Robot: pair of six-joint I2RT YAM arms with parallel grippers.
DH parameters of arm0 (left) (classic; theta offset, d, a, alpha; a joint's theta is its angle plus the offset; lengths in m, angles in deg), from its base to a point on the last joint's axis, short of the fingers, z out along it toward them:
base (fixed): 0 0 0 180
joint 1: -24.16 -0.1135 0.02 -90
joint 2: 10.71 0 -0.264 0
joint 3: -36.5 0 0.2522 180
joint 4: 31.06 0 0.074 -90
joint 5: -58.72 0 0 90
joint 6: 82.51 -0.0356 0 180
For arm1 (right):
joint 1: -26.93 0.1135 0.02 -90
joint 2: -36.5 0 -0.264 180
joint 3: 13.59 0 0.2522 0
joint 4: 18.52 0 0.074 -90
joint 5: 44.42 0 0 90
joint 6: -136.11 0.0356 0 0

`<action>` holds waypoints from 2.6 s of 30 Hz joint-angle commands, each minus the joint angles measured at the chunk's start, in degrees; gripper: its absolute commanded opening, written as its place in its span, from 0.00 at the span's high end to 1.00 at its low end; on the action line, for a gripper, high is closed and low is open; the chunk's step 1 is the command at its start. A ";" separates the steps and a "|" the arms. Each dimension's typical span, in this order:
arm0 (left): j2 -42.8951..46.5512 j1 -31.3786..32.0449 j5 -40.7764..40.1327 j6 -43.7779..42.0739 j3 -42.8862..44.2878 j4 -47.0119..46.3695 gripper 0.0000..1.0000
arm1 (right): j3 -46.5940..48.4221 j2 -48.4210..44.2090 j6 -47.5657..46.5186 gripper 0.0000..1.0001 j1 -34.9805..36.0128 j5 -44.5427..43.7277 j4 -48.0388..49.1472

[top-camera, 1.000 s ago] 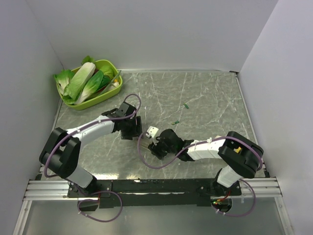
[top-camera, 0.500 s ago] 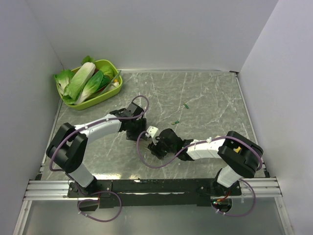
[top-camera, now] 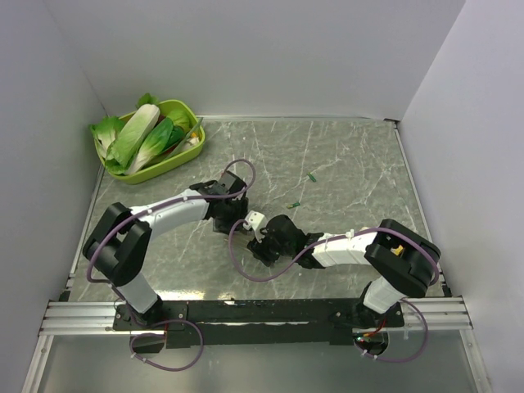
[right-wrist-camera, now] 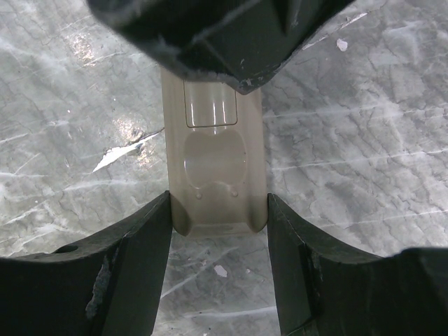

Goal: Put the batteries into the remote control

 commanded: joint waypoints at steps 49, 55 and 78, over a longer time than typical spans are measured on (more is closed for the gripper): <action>3.05 5.42 21.66 6.78 6.41 -10.30 0.88 | 4.18 5.95 2.46 1.00 4.61 1.73 -2.40; 3.22 5.34 22.37 7.39 6.51 -9.86 0.93 | 5.51 6.40 2.46 1.00 4.70 0.94 -4.16; 3.39 -3.62 6.11 4.32 2.82 -16.97 0.61 | 7.09 3.85 3.08 0.96 4.79 -2.49 -10.05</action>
